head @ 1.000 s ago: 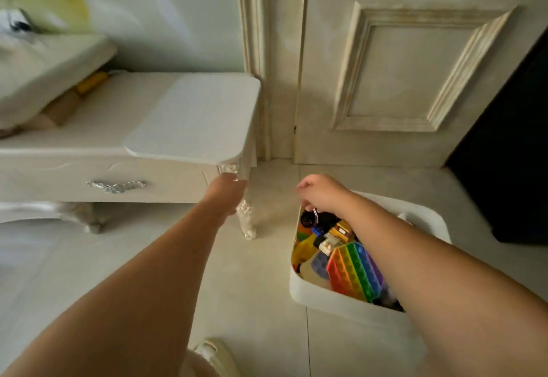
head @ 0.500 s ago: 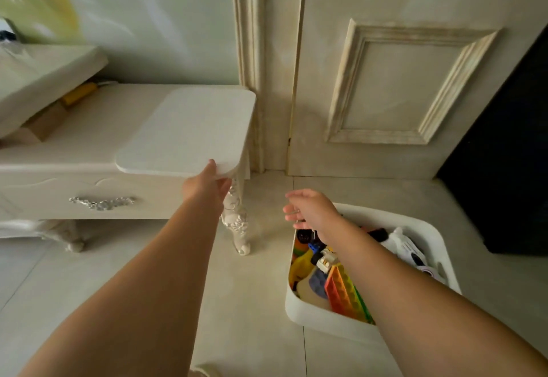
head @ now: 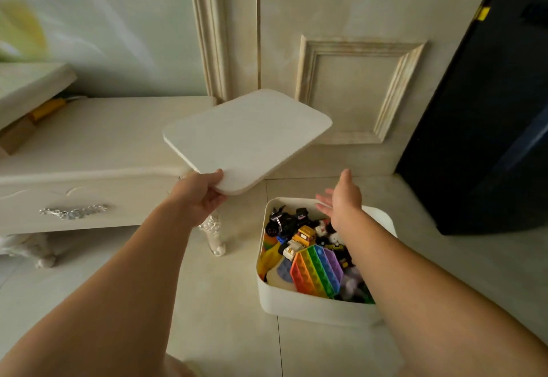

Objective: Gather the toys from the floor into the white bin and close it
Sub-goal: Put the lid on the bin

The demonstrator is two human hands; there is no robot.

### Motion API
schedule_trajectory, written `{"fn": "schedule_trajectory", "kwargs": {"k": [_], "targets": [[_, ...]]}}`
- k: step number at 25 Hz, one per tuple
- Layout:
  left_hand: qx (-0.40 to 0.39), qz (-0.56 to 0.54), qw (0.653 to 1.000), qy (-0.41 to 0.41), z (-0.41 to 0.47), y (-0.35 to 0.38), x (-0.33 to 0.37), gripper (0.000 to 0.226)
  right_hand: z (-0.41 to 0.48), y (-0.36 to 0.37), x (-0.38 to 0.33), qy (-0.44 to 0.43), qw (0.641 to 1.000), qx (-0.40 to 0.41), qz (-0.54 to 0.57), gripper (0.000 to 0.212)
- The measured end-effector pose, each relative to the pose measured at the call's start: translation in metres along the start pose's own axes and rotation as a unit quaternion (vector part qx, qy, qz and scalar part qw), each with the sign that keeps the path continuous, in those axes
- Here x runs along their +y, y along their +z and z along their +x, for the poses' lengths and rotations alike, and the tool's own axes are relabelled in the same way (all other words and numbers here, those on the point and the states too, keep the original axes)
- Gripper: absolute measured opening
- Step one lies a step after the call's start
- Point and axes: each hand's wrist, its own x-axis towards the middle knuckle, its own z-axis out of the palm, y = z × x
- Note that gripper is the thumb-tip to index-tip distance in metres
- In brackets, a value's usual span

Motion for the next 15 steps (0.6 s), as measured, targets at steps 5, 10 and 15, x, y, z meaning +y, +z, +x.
{"fn": "schedule_trajectory", "kwargs": {"k": [5,10,15], "targets": [[-0.132,0.146,0.978,-0.072,-0.006,0.016,-0.023,0.027,0.033,-0.079,-0.007,-0.011,0.984,0.178,0.010,0.078],[-0.166,0.233,0.948,-0.144,0.006,0.025,-0.062,0.033,0.046,-0.141,0.011,0.039,0.974,0.167,-0.150,0.067],[-0.095,0.313,0.934,-0.144,0.022,0.026,-0.089,0.035,0.040,-0.163,0.055,0.014,0.938,0.177,-0.297,0.072]]}}
